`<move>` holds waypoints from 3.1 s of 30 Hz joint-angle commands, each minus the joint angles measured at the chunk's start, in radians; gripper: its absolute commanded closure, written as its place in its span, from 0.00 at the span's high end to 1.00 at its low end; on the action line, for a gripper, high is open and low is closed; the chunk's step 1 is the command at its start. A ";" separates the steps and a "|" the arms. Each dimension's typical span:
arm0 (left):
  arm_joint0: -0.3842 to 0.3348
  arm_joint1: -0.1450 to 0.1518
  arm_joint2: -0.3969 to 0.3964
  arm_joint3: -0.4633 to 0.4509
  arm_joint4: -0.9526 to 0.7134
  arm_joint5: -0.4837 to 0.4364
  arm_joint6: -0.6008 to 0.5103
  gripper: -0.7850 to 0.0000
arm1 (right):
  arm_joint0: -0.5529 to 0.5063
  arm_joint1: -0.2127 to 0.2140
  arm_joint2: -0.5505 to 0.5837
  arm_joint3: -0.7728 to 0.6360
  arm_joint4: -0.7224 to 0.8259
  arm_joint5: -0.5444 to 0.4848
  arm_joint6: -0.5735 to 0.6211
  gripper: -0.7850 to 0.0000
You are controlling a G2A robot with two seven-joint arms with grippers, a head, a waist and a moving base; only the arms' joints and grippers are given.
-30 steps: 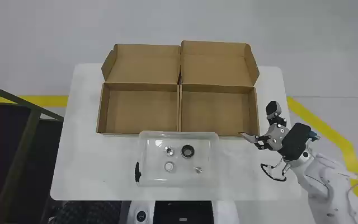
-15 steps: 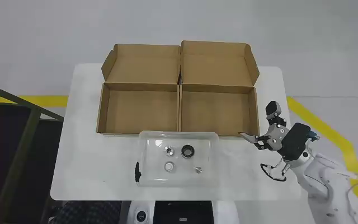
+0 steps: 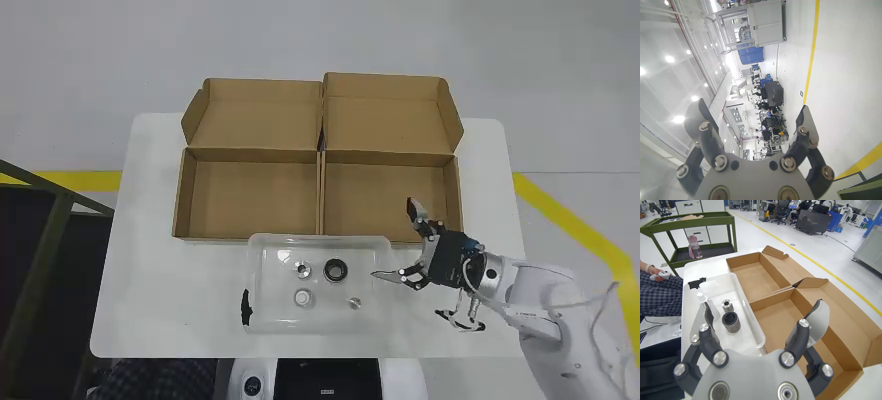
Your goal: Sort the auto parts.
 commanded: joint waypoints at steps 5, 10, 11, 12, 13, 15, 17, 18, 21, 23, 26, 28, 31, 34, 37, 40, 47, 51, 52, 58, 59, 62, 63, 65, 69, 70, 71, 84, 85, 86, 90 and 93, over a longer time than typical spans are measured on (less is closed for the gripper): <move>0.000 0.000 0.000 0.000 0.000 0.000 0.000 1.00 | 0.102 -0.014 -0.172 0.019 -0.015 0.008 0.100 1.00; 0.000 0.000 0.000 0.000 0.000 0.000 0.000 1.00 | 0.171 -0.028 -0.289 0.059 -0.040 0.019 0.138 1.00; 0.000 0.000 0.000 0.000 0.000 0.000 0.000 1.00 | 0.181 -0.031 -0.309 0.064 -0.053 0.022 0.149 1.00; 0.000 0.000 0.000 0.000 0.000 0.000 0.000 1.00 | 0.191 -0.033 -0.327 0.066 -0.066 0.027 0.158 1.00; 0.000 0.000 0.000 0.000 0.000 0.000 0.000 1.00 | 0.199 -0.036 -0.346 0.070 -0.078 0.033 0.166 1.00; 0.000 0.000 0.000 0.000 0.000 0.000 0.000 1.00 | 0.215 -0.041 -0.380 0.080 -0.097 0.045 0.176 1.00; 0.000 0.000 0.000 0.000 0.000 0.000 0.000 1.00 | 0.233 -0.046 -0.408 0.092 -0.112 0.052 0.181 1.00; 0.000 0.000 0.000 0.000 0.000 0.000 0.000 1.00 | 0.240 -0.049 -0.423 0.097 -0.120 0.052 0.183 1.00; 0.000 0.000 0.000 0.000 0.000 0.000 0.000 1.00 | 0.259 -0.055 -0.467 0.105 -0.159 0.048 0.196 1.00; 0.000 0.000 0.000 0.000 0.000 0.000 0.000 1.00 | 0.269 -0.059 -0.495 0.108 -0.185 0.048 0.203 1.00; 0.000 0.000 0.000 0.000 0.000 0.000 0.000 1.00 | 0.280 -0.065 -0.530 0.118 -0.209 0.049 0.208 1.00; 0.000 0.000 0.000 0.000 0.000 0.000 0.000 1.00 | 0.290 -0.069 -0.547 0.131 -0.212 0.048 0.206 1.00; 0.000 0.000 0.000 0.000 0.000 0.000 0.000 1.00 | 0.304 -0.074 -0.565 0.150 -0.208 0.047 0.199 1.00; 0.000 0.000 0.000 0.000 0.000 0.000 0.000 1.00 | 0.313 -0.078 -0.577 0.165 -0.211 0.051 0.199 1.00; 0.000 0.000 0.000 0.000 0.000 0.000 0.000 1.00 | 0.319 -0.081 -0.589 0.176 -0.215 0.052 0.201 1.00; 0.000 0.000 0.000 0.000 0.000 0.000 0.000 1.00 | 0.324 -0.083 -0.596 0.186 -0.216 0.051 0.202 0.97; 0.000 0.000 0.000 0.000 0.000 0.000 0.000 1.00 | 0.334 -0.086 -0.605 0.197 -0.224 0.049 0.219 0.79; 0.000 0.000 0.000 0.000 0.000 0.000 0.000 1.00 | 0.336 -0.087 -0.609 0.204 -0.222 0.048 0.233 0.76; 0.000 0.000 0.000 0.000 0.000 0.000 0.000 1.00 | 0.336 -0.087 -0.610 0.207 -0.221 0.049 0.235 0.73; 0.000 0.000 0.000 0.000 0.000 0.000 0.000 1.00 | 0.341 -0.090 -0.617 0.221 -0.215 0.047 0.250 0.61; 0.000 0.000 0.000 0.000 0.000 0.000 0.000 1.00 | 0.342 -0.090 -0.619 0.222 -0.215 0.047 0.252 0.57; 0.000 0.000 0.000 0.000 0.000 0.000 0.000 1.00 | 0.345 -0.091 -0.623 0.226 -0.214 0.045 0.257 0.49; 0.000 0.000 0.000 0.000 0.000 0.000 0.000 1.00 | 0.346 -0.092 -0.625 0.227 -0.214 0.044 0.258 0.47; 0.000 0.000 0.000 0.000 0.000 0.000 0.000 1.00 | 0.348 -0.093 -0.629 0.231 -0.214 0.045 0.260 0.44; 0.000 0.000 0.000 0.000 0.000 0.000 0.000 1.00 | 0.354 -0.096 -0.638 0.235 -0.213 0.043 0.265 0.36; 0.000 0.000 0.000 0.000 0.000 0.000 0.000 1.00 | 0.356 -0.097 -0.640 0.236 -0.212 0.042 0.266 0.31; 0.000 0.000 0.000 0.000 0.000 0.000 0.000 1.00 | 0.358 -0.097 -0.642 0.236 -0.213 0.041 0.267 0.27; 0.000 0.000 0.000 0.000 0.000 0.000 0.000 1.00 | 0.351 -0.089 -0.606 0.155 -0.184 0.021 0.268 0.00; 0.000 0.000 0.000 0.000 0.000 0.000 0.000 1.00 | 0.345 -0.088 -0.599 0.148 -0.177 0.018 0.260 0.00; 0.000 0.000 0.000 0.000 0.000 0.000 0.000 1.00 | 0.340 -0.086 -0.589 0.140 -0.165 0.020 0.246 0.00; 0.000 0.000 0.000 0.000 0.000 0.000 0.000 1.00 | 0.319 -0.081 -0.552 0.131 -0.117 0.031 0.181 0.00; 0.000 0.000 0.000 0.000 0.000 0.000 0.000 1.00 | 0.312 -0.078 -0.522 0.139 -0.070 0.029 0.126 0.00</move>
